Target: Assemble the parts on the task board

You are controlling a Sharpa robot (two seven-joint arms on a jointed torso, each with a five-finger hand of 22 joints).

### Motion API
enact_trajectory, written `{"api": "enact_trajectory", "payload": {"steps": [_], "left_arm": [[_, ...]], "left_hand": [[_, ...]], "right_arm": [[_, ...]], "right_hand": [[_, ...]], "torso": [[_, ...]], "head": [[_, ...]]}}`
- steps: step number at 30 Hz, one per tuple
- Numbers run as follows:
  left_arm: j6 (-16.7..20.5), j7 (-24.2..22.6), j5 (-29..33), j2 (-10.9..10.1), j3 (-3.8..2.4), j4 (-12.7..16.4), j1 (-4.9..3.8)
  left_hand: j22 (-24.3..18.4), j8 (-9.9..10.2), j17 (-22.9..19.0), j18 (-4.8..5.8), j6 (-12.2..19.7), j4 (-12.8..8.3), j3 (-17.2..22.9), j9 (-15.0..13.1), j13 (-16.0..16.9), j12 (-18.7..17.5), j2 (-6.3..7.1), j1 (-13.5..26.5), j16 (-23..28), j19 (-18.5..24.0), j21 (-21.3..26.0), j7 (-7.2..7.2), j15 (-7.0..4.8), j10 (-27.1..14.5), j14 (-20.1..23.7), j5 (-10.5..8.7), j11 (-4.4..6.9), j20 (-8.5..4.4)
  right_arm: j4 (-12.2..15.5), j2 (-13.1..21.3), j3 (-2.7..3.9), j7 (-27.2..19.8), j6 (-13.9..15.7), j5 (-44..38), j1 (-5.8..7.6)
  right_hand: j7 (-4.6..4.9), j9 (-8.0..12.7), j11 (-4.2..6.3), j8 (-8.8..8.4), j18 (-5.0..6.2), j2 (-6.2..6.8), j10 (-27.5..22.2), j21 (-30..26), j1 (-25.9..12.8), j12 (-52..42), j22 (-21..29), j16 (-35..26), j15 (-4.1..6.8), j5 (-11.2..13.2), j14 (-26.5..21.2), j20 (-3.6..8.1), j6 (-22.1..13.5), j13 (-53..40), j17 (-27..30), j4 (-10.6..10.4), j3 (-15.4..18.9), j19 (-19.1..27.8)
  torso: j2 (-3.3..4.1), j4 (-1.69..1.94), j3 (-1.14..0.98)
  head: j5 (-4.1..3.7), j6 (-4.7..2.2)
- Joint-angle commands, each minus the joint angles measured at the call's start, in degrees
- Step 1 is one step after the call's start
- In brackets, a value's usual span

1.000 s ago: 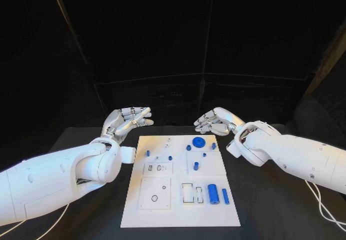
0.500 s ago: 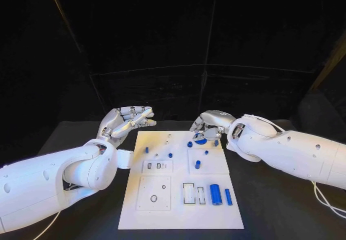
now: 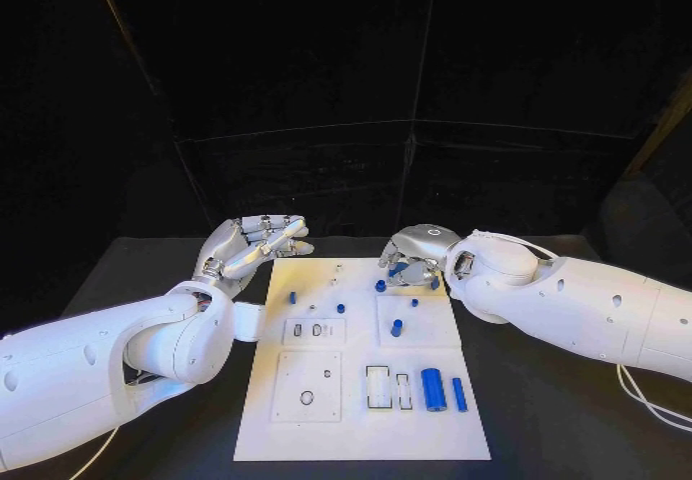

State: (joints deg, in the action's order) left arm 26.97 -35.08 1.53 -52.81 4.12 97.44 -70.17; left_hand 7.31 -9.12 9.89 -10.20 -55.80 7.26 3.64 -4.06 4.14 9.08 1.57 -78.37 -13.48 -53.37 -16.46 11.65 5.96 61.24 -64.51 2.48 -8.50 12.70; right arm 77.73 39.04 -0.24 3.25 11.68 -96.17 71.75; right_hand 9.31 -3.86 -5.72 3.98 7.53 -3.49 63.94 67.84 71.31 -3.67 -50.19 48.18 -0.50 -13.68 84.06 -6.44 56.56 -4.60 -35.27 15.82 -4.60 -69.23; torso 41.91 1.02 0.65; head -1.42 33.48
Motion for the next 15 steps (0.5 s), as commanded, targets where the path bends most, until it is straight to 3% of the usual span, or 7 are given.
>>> {"api": "enact_trajectory", "payload": {"steps": [1, 15], "left_arm": [[-0.43, -0.45, -0.48, 0.17, -0.05, 0.01, -0.1], [-0.33, -0.38, -0.48, 0.11, -0.05, 0.26, -0.12]], "left_hand": [[-0.11, 0.25, 0.12, -0.3, -0.37, -0.46, 0.04, 0.11, -0.07, -0.3, -0.19, -0.64, 0.31, -0.35, 0.35, 0.1, 0.13, 0.34, -0.19, 0.27, -0.16, -0.06], [-0.15, 0.31, 0.16, -0.3, -0.4, -0.59, 0.09, 0.13, -0.09, -0.42, -0.29, -0.73, 0.38, -0.39, 0.4, 0.16, 0.13, 0.36, -0.23, 0.27, -0.19, -0.05]], "right_arm": [[-0.56, -0.61, 0.06, 1.0, -2.38, -2.24, 0.17], [-3.45, -3.03, 0.06, 0.72, -4.68, -2.31, 0.17]], "right_hand": [[0.14, -0.09, -0.04, -0.19, -0.48, 0.03, -0.49, 0.54, -0.26, -0.27, -0.68, 0.96, -0.03, 0.14, 0.67, -0.13, -0.44, -0.08, -0.89, 0.1, -0.37, -0.22], [0.09, -0.11, -0.05, -0.16, -1.28, -0.48, -0.44, 4.83, 0.08, -0.54, -6.53, 8.28, -0.11, 0.29, 0.88, -0.29, -0.36, -0.28, -7.98, 0.15, -1.61, -2.06]], "torso": [[0.31, 0.18, 0.05], [0.87, 0.36, 0.02]], "head": [[-0.11, 0.06], [0.12, 0.51]]}}
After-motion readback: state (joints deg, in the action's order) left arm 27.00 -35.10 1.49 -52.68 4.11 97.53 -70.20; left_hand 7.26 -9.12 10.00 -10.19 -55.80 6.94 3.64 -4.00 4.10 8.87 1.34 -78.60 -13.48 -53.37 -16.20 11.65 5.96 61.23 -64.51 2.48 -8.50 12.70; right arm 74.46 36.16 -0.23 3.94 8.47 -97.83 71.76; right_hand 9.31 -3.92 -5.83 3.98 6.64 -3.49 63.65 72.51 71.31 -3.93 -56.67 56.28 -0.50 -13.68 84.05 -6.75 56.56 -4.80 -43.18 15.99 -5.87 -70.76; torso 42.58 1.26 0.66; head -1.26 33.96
